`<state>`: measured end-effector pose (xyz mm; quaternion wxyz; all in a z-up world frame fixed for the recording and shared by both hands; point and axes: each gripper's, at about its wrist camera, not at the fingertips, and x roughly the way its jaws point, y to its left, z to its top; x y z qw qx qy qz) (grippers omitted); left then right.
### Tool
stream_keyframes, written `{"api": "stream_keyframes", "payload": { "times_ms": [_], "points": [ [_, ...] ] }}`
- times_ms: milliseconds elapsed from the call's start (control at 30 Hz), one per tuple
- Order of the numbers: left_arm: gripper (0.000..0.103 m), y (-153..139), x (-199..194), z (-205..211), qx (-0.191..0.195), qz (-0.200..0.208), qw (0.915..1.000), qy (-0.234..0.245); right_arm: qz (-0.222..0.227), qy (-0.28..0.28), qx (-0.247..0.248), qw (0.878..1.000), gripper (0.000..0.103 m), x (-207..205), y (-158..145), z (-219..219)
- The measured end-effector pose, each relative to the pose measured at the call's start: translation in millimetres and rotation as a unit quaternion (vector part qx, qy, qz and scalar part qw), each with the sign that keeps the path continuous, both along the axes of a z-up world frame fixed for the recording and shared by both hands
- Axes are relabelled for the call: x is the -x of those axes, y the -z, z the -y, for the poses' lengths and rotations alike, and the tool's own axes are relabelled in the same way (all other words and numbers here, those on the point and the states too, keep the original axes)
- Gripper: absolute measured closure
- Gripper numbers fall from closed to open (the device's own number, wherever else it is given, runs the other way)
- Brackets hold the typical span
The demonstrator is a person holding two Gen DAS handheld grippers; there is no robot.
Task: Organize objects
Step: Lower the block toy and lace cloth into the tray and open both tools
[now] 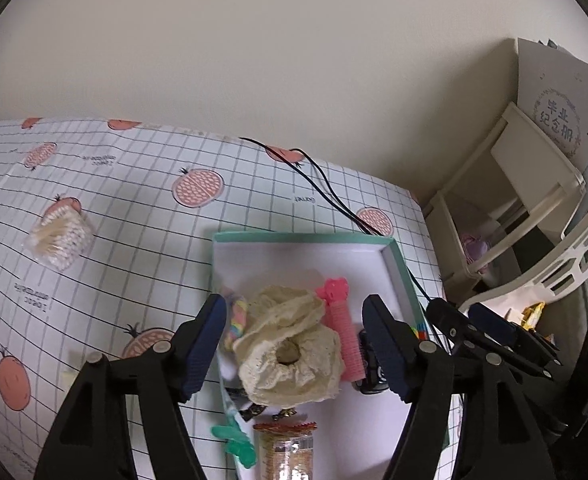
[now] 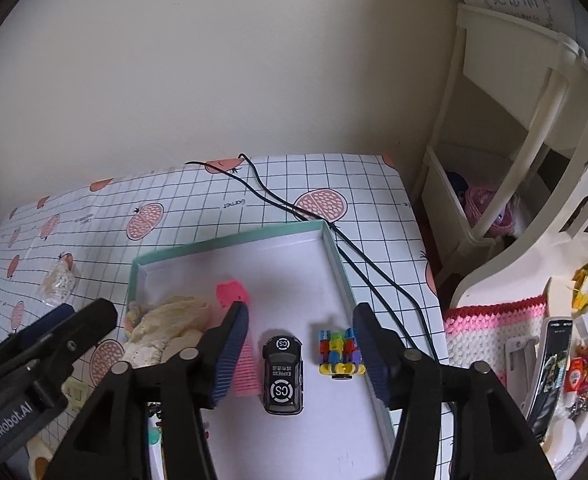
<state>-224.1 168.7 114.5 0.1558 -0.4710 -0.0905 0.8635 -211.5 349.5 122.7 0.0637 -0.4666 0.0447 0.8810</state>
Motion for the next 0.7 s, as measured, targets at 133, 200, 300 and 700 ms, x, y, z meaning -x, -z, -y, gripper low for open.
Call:
{"api": "stream_keyframes", "payload": {
  "times_ms": [133, 200, 300, 700],
  "points": [
    [0.029, 0.8, 1.9, 6.0, 0.017, -0.002, 0.9998, -0.010, -0.002, -0.004, 0.002, 1.000, 0.035, 0.4, -0.1, 2.6],
    [0.029, 2.8, 3.0, 8.6, 0.023, 0.000, 0.9996, -0.015, -0.002, -0.006, 0.003, 1.000, 0.033, 0.9, 0.5, 3.8],
    [0.029, 5.2, 5.2, 13.9, 0.031, 0.003, 0.9992, -0.024, 0.000, -0.010, 0.002, 1.000, 0.028, 2.3, 2.3, 7.5],
    [0.009, 6.8, 12.1, 30.3, 0.044, -0.002, 0.9982, -0.041, 0.001, -0.027, -0.001, 1.000, 0.007, 5.3, 5.6, 21.0]
  ]
}}
